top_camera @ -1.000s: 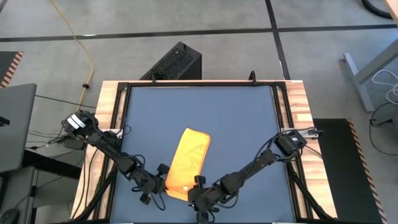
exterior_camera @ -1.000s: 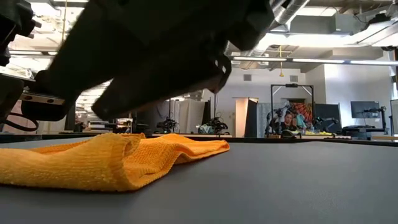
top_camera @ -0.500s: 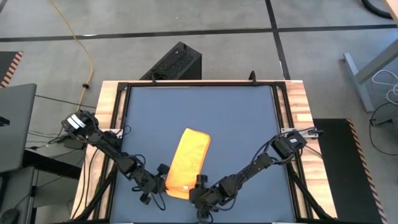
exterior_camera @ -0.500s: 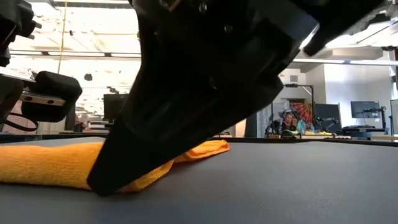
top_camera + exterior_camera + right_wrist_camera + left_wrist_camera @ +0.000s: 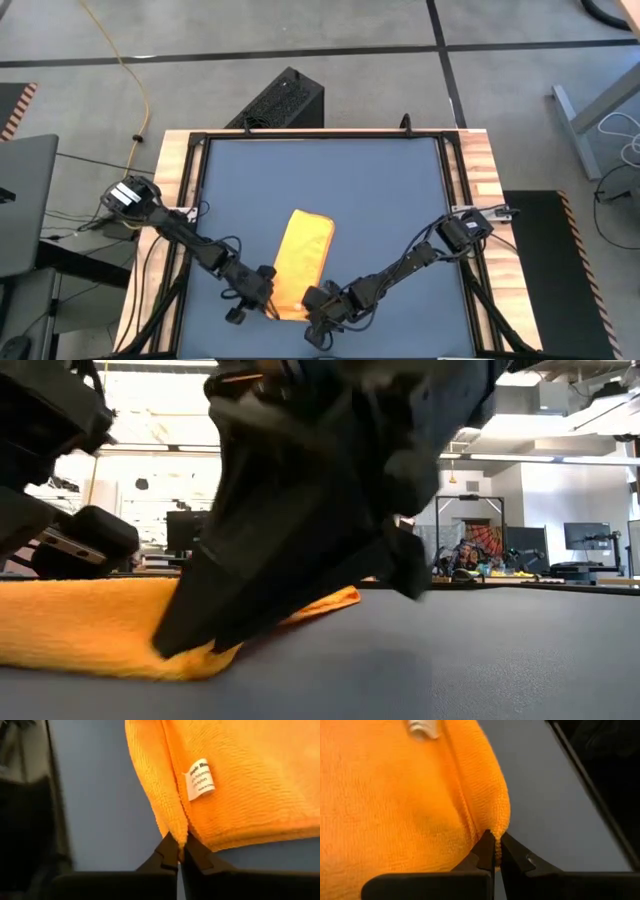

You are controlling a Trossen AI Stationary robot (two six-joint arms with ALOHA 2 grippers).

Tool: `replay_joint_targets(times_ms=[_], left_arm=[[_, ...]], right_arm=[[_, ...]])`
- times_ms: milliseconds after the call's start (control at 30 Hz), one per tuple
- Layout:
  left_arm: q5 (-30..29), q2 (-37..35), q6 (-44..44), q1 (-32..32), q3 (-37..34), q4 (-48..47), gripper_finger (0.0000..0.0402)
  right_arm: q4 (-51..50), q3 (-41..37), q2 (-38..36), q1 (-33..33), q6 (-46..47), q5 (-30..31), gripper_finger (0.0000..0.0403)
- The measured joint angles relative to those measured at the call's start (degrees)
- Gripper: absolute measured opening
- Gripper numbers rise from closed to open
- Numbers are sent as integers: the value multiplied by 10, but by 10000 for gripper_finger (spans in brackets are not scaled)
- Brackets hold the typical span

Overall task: Roll towel
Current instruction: Roll the orange microfiber towel

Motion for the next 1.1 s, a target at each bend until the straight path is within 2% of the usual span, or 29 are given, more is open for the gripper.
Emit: replay_joint_targets(times_ms=[133,300,567,733,867,1000,1100], left_arm=[[32,0,-27,16,0,-4,0],[72,0,-76,35,0,-10,1],[41,-1,-84,37,0,-53,46],[58,-6,-59,48,0,-58,76],[71,-33,-34,53,-2,-81,83],[65,-82,-3,52,-2,-128,83],[32,-117,28,34,-1,-138,84]], right_arm=[[38,-1,2,7,114,-31,40],[59,-1,3,12,167,-35,25],[19,-1,2,11,245,-9,29],[13,-1,2,11,260,-1,26],[8,-1,1,8,269,-1,27],[7,-1,1,7,269,-1,29],[8,-1,1,7,269,-1,27]])
